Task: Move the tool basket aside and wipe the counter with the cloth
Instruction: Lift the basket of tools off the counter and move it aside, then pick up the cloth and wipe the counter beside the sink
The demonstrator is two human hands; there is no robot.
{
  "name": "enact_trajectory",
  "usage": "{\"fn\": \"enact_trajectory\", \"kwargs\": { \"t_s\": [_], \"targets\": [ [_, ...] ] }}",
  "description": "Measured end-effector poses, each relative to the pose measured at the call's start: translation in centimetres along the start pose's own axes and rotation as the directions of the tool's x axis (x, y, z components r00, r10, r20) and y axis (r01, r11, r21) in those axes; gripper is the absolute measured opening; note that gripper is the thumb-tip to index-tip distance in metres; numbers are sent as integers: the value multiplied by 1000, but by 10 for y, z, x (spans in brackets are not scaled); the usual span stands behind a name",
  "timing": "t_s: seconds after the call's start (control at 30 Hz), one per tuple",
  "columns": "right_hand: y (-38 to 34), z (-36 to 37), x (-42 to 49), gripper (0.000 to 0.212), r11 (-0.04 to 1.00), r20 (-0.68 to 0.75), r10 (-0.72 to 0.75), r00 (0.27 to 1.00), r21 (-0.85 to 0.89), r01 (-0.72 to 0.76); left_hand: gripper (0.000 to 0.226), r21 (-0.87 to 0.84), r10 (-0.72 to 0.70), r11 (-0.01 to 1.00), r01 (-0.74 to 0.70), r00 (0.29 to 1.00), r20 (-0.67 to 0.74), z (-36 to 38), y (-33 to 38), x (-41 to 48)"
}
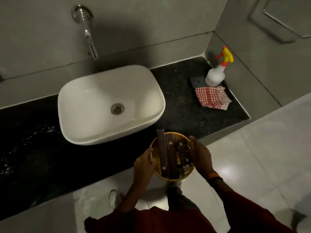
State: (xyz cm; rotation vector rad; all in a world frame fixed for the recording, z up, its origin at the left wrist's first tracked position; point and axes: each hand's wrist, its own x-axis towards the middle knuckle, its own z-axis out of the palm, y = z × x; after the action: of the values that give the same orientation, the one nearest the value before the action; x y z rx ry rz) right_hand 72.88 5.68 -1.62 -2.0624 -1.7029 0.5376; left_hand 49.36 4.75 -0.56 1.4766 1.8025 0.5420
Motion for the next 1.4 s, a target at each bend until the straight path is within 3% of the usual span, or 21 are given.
{"fn": "enact_trajectory", "kwargs": {
  "t_s": [0.1, 0.2, 0.47, 0.63, 0.77, 0.87, 1.03, 1.13, 1.23, 1.3, 1.4],
  "targets": [
    [21, -23, 39, 34, 996, -18, 50, 999, 74, -48, 32, 23, 18, 1000, -18, 1000, 7, 26, 37, 25],
    [34, -40, 73, 43, 985, -4, 69, 998, 161, -67, 37, 31, 16, 999, -16, 1000, 17, 44, 65, 53],
    [55, -56, 163, 28, 998, 110, -39, 993, 49, 34, 34, -81, -37, 996, 34, 999, -31, 70, 105, 107],
    [51, -61, 196, 23, 994, 181, -62, 981, 105, 43, 34, -37, -26, 999, 23, 996, -91, 79, 101, 138],
    [52, -62, 213, 31, 992, 248, -43, 968, 129, 11, 31, -35, -20, 999, 17, 995, -98, 80, 107, 149],
    [56, -66, 217, 37, 987, 274, -36, 961, 158, -8, 31, 67, 20, 998, -7, 981, -193, 81, 117, 143],
    [77, -85, 221, 24, 981, 77, -7, 997, 191, -7, 50, 319, 172, 946, -63, 929, -329, 105, 162, 103],
    [104, -93, 238, 27, 990, 7, 36, 999, 134, -36, 51, 365, 389, 888, -280, 882, -268, 131, 189, 119],
    [125, -103, 261, 42, 991, 16, 45, 999, 128, -46, 41, 301, 479, 848, -437, 874, -81, 155, 227, 161],
    [140, -103, 275, 48, 990, 35, 34, 999, 137, -39, 39, 233, 458, 856, -462, 886, 73, 171, 247, 194],
    [148, -102, 296, 58, 982, 198, 104, 975, 134, -132, 36, 238, 262, 913, -332, 923, 282, 199, 269, 252]
  ]
}}
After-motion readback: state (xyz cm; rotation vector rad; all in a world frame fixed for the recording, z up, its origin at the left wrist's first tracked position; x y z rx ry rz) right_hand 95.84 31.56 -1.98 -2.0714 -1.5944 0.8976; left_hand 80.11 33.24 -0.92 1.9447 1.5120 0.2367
